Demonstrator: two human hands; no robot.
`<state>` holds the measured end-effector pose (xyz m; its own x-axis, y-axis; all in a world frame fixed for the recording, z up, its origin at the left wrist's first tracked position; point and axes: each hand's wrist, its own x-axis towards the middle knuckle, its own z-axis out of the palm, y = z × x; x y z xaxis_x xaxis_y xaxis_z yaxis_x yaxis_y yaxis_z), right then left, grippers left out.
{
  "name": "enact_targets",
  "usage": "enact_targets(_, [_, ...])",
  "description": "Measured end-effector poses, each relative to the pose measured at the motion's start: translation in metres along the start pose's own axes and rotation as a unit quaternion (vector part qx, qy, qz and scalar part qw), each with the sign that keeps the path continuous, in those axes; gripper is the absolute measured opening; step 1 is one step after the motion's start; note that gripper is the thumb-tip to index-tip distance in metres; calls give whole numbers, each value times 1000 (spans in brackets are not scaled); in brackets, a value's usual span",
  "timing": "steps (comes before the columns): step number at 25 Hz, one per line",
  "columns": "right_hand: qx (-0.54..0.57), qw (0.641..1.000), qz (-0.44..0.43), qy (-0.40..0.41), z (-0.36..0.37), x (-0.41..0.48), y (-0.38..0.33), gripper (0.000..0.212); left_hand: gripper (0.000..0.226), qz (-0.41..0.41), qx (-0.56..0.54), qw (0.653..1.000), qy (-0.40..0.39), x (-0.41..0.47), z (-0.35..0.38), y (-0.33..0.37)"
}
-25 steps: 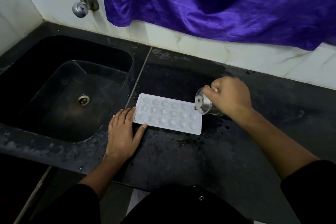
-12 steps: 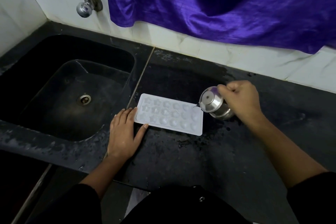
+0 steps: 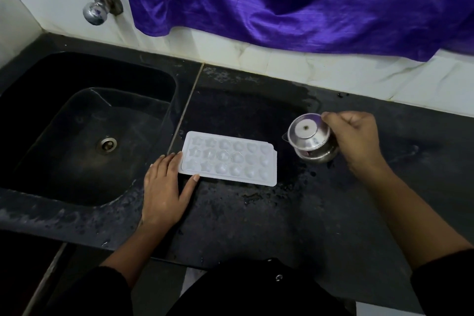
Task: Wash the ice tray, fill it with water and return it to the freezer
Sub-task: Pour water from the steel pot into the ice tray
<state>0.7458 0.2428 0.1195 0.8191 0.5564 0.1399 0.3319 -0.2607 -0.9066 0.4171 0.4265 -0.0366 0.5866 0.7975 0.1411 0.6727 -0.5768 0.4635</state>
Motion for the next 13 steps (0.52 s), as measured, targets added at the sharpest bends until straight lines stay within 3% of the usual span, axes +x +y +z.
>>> enact_targets(2, [-135,989,-61,-24,4,2,-4,50,75,0,0,1000,-1,0,1,0])
enact_targets(6, [-336,930,-139,-56,24,0,-15,50,74,-2,0,1000,0,0,1,-1])
enact_targets(13, [-449,862,-221,-84,45,-4,-28,45,72,-2,-1,1000,5,-1,0,1])
